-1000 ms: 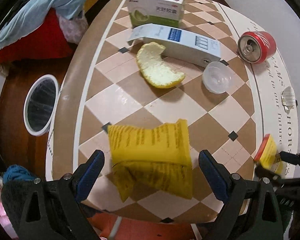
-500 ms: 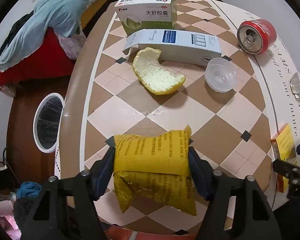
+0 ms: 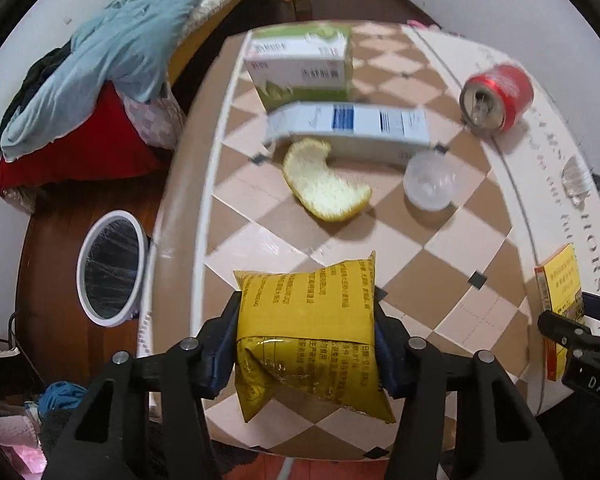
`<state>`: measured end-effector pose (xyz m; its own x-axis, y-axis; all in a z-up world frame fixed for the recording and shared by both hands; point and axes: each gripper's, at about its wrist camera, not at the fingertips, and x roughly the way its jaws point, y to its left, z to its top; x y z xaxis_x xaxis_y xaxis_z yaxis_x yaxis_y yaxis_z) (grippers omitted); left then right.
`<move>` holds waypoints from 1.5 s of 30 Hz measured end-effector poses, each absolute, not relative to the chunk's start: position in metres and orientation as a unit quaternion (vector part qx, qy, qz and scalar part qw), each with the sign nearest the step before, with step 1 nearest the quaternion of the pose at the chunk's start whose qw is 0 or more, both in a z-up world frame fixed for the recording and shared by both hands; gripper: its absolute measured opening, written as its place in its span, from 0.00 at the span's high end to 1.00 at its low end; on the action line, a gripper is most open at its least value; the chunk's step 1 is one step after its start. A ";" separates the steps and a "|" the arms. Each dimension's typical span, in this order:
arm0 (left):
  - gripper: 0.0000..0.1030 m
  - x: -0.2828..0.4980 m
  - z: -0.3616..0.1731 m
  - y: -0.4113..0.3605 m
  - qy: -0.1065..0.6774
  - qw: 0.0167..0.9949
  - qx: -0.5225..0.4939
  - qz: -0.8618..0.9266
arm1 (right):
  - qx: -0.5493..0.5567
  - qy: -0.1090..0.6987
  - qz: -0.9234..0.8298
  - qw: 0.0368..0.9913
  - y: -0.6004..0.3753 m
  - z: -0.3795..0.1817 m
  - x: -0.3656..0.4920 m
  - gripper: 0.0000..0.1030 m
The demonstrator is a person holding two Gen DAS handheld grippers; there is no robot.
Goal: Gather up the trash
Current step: 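Carry both yellow items over the wastebasket and open both tools to drop them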
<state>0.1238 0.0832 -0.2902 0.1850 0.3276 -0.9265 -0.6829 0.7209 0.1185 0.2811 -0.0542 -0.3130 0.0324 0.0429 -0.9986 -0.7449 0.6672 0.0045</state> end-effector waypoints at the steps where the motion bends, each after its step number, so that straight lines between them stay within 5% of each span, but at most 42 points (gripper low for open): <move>1: 0.49 0.121 -0.284 0.084 0.537 0.756 -0.163 0.338 | -0.272 0.627 0.295 0.668 -0.056 -0.307 0.279 0.40; 11: 0.49 0.078 -0.194 0.120 0.451 0.792 -0.153 0.384 | -0.179 0.564 0.285 0.754 -0.034 -0.229 0.266 0.40; 24: 0.49 -0.039 -0.132 0.230 0.382 0.783 -0.206 0.446 | -0.147 0.511 0.406 0.743 0.083 -0.158 0.184 0.41; 32: 0.49 -0.123 -0.192 0.343 0.397 0.727 -0.314 0.464 | -0.182 0.521 0.468 0.690 0.211 -0.179 0.101 0.41; 42: 0.44 -0.182 -0.336 0.465 0.437 0.639 -0.479 0.414 | -0.250 0.598 0.472 0.598 0.363 -0.310 0.013 0.42; 44: 0.38 -0.185 -0.355 0.482 0.447 0.621 -0.490 0.417 | -0.264 0.607 0.469 0.585 0.383 -0.337 0.001 0.42; 45: 0.24 -0.191 -0.359 0.485 0.447 0.617 -0.494 0.419 | -0.269 0.610 0.468 0.580 0.391 -0.348 -0.003 0.42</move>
<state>-0.1905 0.4849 -0.3591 0.2489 0.0748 -0.9656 -0.9587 0.1606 -0.2347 -0.0027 0.3912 -0.3477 -0.1827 0.2142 -0.9595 -0.8708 0.4178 0.2591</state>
